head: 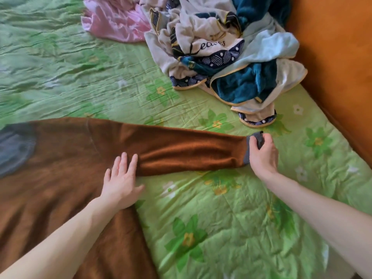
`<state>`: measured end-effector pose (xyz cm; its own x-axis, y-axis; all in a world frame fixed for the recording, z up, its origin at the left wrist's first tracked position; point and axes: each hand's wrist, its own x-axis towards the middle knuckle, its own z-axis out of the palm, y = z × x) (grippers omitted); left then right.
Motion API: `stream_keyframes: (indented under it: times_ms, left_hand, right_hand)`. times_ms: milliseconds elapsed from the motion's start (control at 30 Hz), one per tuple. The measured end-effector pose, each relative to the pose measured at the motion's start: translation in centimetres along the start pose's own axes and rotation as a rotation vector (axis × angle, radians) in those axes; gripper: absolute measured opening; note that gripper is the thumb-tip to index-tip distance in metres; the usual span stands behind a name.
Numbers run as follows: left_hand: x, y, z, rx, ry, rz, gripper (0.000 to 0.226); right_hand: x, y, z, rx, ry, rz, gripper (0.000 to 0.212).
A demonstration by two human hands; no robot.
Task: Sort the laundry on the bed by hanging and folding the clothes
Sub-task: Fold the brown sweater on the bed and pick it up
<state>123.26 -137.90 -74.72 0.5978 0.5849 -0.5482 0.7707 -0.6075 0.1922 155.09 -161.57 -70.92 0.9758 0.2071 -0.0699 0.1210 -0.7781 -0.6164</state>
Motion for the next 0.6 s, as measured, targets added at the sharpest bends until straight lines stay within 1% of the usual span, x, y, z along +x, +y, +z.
stream_keyframes:
  times_ms: [67, 100, 167, 233, 300, 333, 367, 400, 433, 467, 533, 567, 600]
  left_hand:
    - [-1.7, 0.2, 0.0, -0.085, -0.042, 0.015, 0.091]
    - [-2.4, 0.1, -0.2, -0.171, -0.022, 0.018, 0.085]
    - [-3.6, -0.4, -1.0, -0.441, 0.073, 0.020, 0.067]
    - [-4.9, -1.3, -2.0, -0.796, 0.210, -0.021, 0.046]
    - [-6.5, -2.6, -3.0, -1.202, 0.288, -0.154, 0.032]
    - [-7.4, -3.5, -3.6, -1.468, 0.273, -0.235, 0.030]
    - [-8.1, -4.7, -4.0, -1.739, 0.224, -0.301, 0.032]
    - [-8.7, -6.1, -4.2, -1.948, 0.172, -0.356, 0.039]
    - [-9.4, -7.7, -4.5, -2.082, 0.123, -0.380, 0.049]
    - [-10.3, -9.3, -4.9, -2.154, 0.082, -0.381, 0.059]
    - [-12.2, -12.8, -5.6, -2.159, 0.002, -0.316, 0.074]
    - [-13.2, -14.5, -6.0, -2.113, -0.036, -0.263, 0.074]
    - [-13.9, -16.0, -6.3, -2.031, -0.066, -0.197, 0.067]
  right_hand:
    - [-1.9, -3.4, 0.5, 0.004, -0.031, -0.142, 0.020]
    - [-3.2, -5.3, 1.2, -0.002, -0.049, -0.217, 0.020]
    - [-6.1, -9.2, 2.8, 0.004, -0.072, -0.345, 0.021]
    - [-9.5, -13.0, 5.0, 0.020, -0.101, -0.453, 0.022]
    - [-13.7, -17.0, 7.5, 0.011, -0.131, -0.586, 0.021]
    - [-16.1, -18.8, 8.7, 0.003, -0.144, -0.648, 0.021]
    - [-18.7, -20.4, 9.8, 0.002, -0.161, -0.711, 0.020]
    - [-21.3, -21.8, 10.8, 0.005, -0.185, -0.775, 0.019]
    - [-23.8, -23.0, 11.6, 0.009, -0.219, -0.839, 0.017]
    - [-26.4, -24.0, 12.3, 0.010, -0.265, -0.897, 0.016]
    - [-30.8, -25.4, 13.4, 0.002, -0.379, -1.004, 0.014]
    - [-32.6, -25.9, 14.0, -0.009, -0.440, -1.051, 0.014]
    - [-34.0, -26.2, 14.6, -0.023, -0.519, -1.086, 0.015]
